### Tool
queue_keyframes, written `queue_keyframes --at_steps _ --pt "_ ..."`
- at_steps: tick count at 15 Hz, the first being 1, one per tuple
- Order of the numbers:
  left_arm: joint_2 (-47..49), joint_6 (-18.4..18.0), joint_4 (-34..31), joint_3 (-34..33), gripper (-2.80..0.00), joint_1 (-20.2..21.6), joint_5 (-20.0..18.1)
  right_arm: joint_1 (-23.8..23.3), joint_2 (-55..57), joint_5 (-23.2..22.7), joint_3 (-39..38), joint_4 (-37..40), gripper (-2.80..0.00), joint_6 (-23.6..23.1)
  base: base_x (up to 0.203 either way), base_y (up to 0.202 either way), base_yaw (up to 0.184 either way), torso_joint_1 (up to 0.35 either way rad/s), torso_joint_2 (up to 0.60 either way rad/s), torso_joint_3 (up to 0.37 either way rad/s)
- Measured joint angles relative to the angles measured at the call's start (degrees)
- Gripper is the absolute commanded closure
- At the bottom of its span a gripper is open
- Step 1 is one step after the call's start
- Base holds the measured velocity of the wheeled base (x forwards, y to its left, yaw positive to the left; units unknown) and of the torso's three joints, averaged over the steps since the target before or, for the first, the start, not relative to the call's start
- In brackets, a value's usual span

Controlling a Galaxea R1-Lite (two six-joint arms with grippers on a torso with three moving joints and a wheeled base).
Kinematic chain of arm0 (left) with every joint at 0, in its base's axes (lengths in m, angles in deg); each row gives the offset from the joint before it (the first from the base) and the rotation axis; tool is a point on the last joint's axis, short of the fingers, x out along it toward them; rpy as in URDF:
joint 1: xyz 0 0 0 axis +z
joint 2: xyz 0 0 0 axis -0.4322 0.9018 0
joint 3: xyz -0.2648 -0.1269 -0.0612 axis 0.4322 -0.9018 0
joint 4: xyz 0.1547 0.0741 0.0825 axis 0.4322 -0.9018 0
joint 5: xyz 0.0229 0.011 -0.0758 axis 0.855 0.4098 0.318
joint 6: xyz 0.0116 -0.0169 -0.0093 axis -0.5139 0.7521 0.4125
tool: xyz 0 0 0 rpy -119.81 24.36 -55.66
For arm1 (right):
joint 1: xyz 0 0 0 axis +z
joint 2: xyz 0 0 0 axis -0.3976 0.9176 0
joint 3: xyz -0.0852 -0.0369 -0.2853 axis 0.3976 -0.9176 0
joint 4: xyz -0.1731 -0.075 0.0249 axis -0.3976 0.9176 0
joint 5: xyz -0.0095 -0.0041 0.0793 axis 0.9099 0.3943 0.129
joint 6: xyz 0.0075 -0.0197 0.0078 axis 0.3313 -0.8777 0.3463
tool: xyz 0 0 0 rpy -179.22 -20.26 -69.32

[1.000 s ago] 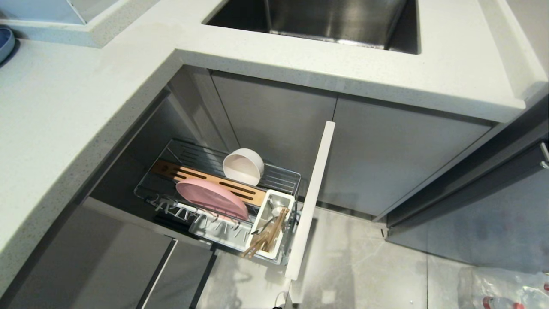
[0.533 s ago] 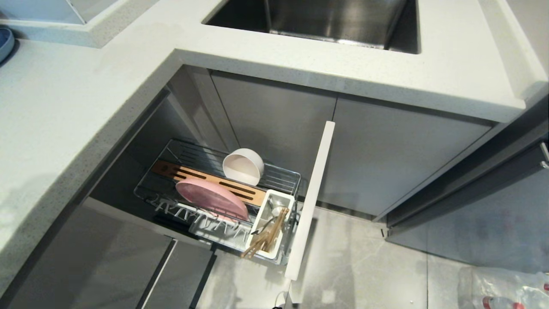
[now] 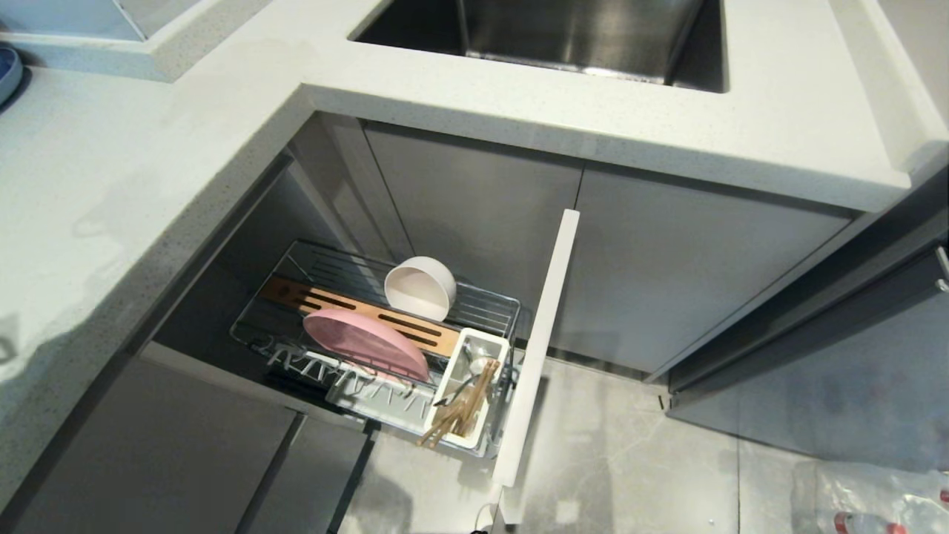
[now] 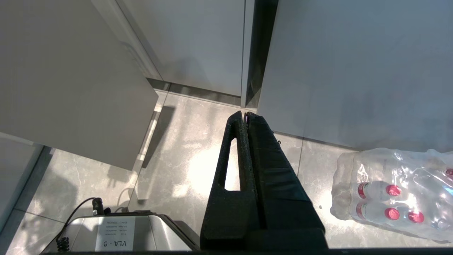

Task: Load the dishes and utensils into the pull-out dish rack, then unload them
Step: Take the plate out of the cupboard

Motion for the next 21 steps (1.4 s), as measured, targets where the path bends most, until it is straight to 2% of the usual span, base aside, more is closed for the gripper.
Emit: queue_keyframes --at_steps 1,2,4,5,7,12,13,18,21 --pt "2.55 1.46 -0.38 -0.74 0.0 -5.16 5.18 0.0 0.0 0.0 0.0 0.0 0.0 0.02 0.0 0.0 0.0 0.0 0.0 0.0" --pt "5.24 3.79 -0.69 -1.57 0.0 -8.63 10.16 0.0 0.0 -0.02 0.0 0.0 0.0 0.02 0.0 0.0 0.0 0.0 0.0 0.0" --pt "9.83 10.73 -1.71 -4.0 0.0 -12.89 17.23 0.0 0.0 0.0 0.0 0.0 0.0 0.02 0.0 0.0 0.0 0.0 0.0 0.0" --pt "11.69 13.76 -2.26 -5.07 0.0 -13.98 18.48 -0.02 0.0 -0.02 0.0 0.0 0.0 0.0 0.0 0.0 0.0 0.0 0.0 0.0" --pt "14.71 19.16 -2.99 -7.18 0.0 -14.76 18.4 0.0 0.0 0.0 0.0 -0.02 0.0 -0.01 0.0 0.0 0.0 0.0 0.0 0.0" --pt "23.51 29.55 -3.18 -9.67 0.0 -14.59 18.26 0.02 0.0 0.0 0.0 0.0 0.0 0.0 0.0 0.0 0.0 0.0 0.0 0.0" --pt "25.09 30.63 -3.23 -9.87 -2.8 -14.27 18.23 0.02 0.0 0.0 0.0 0.0 0.0 0.01 0.0 0.0 0.0 0.0 0.0 0.0" --pt "32.7 31.97 -5.63 -9.68 -2.8 -10.33 16.68 0.02 0.0 0.0 0.0 0.0 0.0 0.02 0.0 0.0 0.0 0.0 0.0 0.0" --pt "35.67 33.16 -5.63 -9.8 -2.8 -6.99 11.75 0.01 0.0 0.0 0.0 0.0 0.0 0.01 0.0 0.0 0.0 0.0 0.0 0.0"
